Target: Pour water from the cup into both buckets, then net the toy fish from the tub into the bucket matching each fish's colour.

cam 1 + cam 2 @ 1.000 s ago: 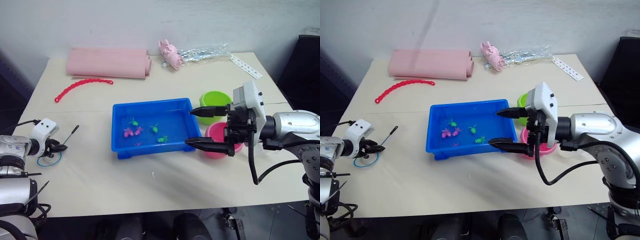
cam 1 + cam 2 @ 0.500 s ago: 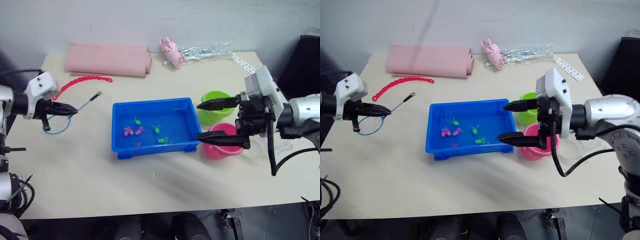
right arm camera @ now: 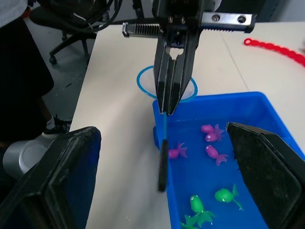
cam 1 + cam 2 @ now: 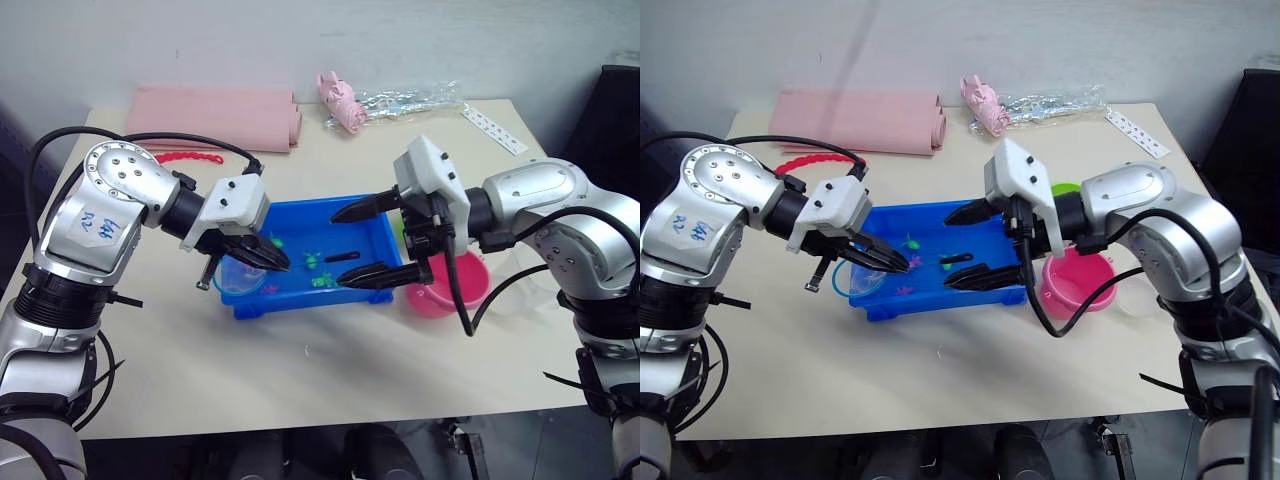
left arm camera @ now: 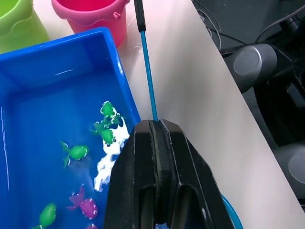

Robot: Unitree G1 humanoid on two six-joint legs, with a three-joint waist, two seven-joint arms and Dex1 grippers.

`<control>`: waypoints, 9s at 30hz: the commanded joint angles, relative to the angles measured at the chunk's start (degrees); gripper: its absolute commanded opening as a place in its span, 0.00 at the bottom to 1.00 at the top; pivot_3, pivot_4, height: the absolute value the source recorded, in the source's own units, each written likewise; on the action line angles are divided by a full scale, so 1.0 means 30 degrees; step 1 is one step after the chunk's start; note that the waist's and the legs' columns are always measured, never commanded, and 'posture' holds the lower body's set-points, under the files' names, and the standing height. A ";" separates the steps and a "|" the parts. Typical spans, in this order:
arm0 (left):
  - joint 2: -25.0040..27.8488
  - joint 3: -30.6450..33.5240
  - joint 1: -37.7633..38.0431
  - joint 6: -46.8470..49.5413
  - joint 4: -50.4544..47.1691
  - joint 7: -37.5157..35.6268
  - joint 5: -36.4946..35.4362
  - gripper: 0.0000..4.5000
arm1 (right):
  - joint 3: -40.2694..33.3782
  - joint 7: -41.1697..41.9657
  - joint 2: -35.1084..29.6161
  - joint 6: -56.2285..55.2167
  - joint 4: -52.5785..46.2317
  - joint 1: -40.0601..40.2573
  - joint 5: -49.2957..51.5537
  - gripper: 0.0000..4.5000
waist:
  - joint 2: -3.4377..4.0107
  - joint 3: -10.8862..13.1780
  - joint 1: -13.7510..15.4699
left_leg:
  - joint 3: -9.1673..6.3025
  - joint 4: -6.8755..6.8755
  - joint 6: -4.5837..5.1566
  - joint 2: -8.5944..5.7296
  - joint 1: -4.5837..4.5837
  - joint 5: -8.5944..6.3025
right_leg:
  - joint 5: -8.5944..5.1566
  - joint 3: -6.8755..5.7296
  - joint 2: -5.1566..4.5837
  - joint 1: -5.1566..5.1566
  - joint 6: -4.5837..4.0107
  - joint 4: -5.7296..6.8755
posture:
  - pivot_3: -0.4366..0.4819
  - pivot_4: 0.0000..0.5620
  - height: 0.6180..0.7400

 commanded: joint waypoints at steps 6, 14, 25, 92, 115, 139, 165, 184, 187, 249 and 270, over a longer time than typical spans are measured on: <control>-0.0582 -0.0013 -0.0647 0.0199 -0.0460 0.0462 -0.0097 0.00 | 0.0440 0.0021 0.0652 -0.0398 0.0163 -0.0187 -0.1580 0.87 | 0.0000 0.0000 -0.0001 | -0.0008 0.0042 0.0000 0.0000 0.0001 0.0000 | 0.0000 -0.0007 0.0001 0.0010 -0.0001 0.0025 | 0.48 0.27 1.00; -0.0548 0.0130 -0.0664 0.0345 -0.0484 0.0619 -0.0190 0.00 | 0.0370 0.0411 0.0597 -0.0472 0.0079 -0.0027 -0.2069 0.05 | 0.0000 0.0000 0.0000 | -0.0011 0.0041 0.0000 0.0000 -0.0001 0.0000 | 0.0000 -0.0010 0.0002 0.0009 -0.0001 0.0022 | 0.48 0.27 1.00; -0.0479 0.0121 -0.0883 0.0448 -0.0471 0.0542 -0.0218 0.00 | -0.0167 0.0662 0.0133 0.0178 -0.0398 0.0308 -0.1851 0.55 | 0.0001 0.0000 -0.0003 | -0.0012 0.0042 0.0000 0.0000 -0.0003 0.0000 | 0.0000 -0.0012 0.0001 0.0009 -0.0001 0.0021 | 0.48 0.27 1.00; 0.4934 1.0369 1.2375 0.0890 -0.1656 0.5216 -0.3506 0.98 | 0.1959 -0.1050 0.2622 -0.8199 0.7334 0.3777 -1.0614 0.00 | 0.0013 0.0006 -0.0049 | -0.0002 -0.0001 -0.0009 0.0001 0.0055 0.0005 | 0.0001 -0.0003 -0.0011 0.0017 -0.0003 0.0039 | 0.48 0.27 1.00; 0.4743 0.9673 1.1453 -0.0082 -0.0486 0.5328 -0.3193 0.98 | -0.0071 -0.1590 0.4833 -0.3516 0.4990 0.4114 -0.8366 0.00 | 0.0013 0.0006 -0.0031 | -0.0002 -0.0009 -0.0018 0.0001 0.0056 0.0011 | 0.0001 -0.0001 -0.0006 0.0014 -0.0003 0.0050 | 0.48 0.27 1.00; -0.1476 0.4257 0.1912 0.0675 0.2795 0.2969 -0.5067 0.98 | -1.4695 -0.4494 -0.2216 0.5650 -0.5828 1.1554 0.0289 0.00 | 0.0012 0.0005 0.0529 | 0.0012 0.0002 -0.0011 -0.0008 0.0053 0.0007 | 0.0002 0.0002 0.0003 0.0048 -0.0004 0.0024 | 0.48 0.27 1.00; -0.5335 0.2072 -0.2323 -0.3104 0.9039 -0.0359 -0.2655 0.98 | -2.1710 -0.4744 -0.3056 -1.2042 -0.8680 2.8976 -1.3200 0.00 | 0.0030 -0.0006 0.0954 | -0.0029 0.0024 0.0007 -0.0001 0.0174 0.0009 | 0.0010 0.0005 0.0108 0.0302 0.0000 -0.0215 | 0.48 0.27 1.00; -0.5368 0.2400 -0.2183 -0.3325 0.9242 -0.0073 -0.2387 0.98 | -2.2325 -0.6453 -0.4028 -2.4422 -0.3689 2.7286 -1.7090 0.00 | 0.0029 -0.0007 0.0924 | -0.0037 0.0039 0.0002 0.0014 0.0185 0.0012 | 0.0010 0.0011 0.0127 0.0317 -0.0001 -0.0224 | 0.48 0.27 1.00; -0.4230 0.2519 -0.1494 -0.3728 0.9701 -0.0038 -0.1708 0.98 | -2.1000 -0.5570 -0.4178 -1.7828 -0.4947 2.6150 -1.0395 0.00 | 0.0030 -0.0006 0.0917 | -0.0038 0.0041 0.0002 0.0014 0.0185 0.0012 | 0.0011 0.0012 0.0127 0.0320 -0.0001 -0.0225 | 0.48 0.27 1.00; 0.5421 1.1852 1.3510 0.1588 -0.1877 0.5180 -0.3928 0.98 | 0.3834 -0.2519 0.5328 -2.2776 0.9920 0.3867 -1.5050 0.00 | 0.0101 0.0021 -0.0098 | -0.0058 -0.0032 -0.0016 0.0051 0.0190 0.0017 | 0.0030 0.0018 0.0103 0.0248 -0.0042 -0.0157 | 0.48 0.27 1.00; 0.5476 1.1993 1.3380 0.1704 -0.1788 0.5422 -0.4336 0.98 | 0.3847 -0.2573 0.5623 -2.3436 1.1913 0.3103 -1.6018 0.00 | 0.0101 0.0021 -0.0082 | -0.0059 -0.0035 -0.0019 0.0052 0.0191 0.0019 | 0.0030 0.0019 0.0105 0.0249 -0.0042 -0.0159 | 0.48 0.27 1.00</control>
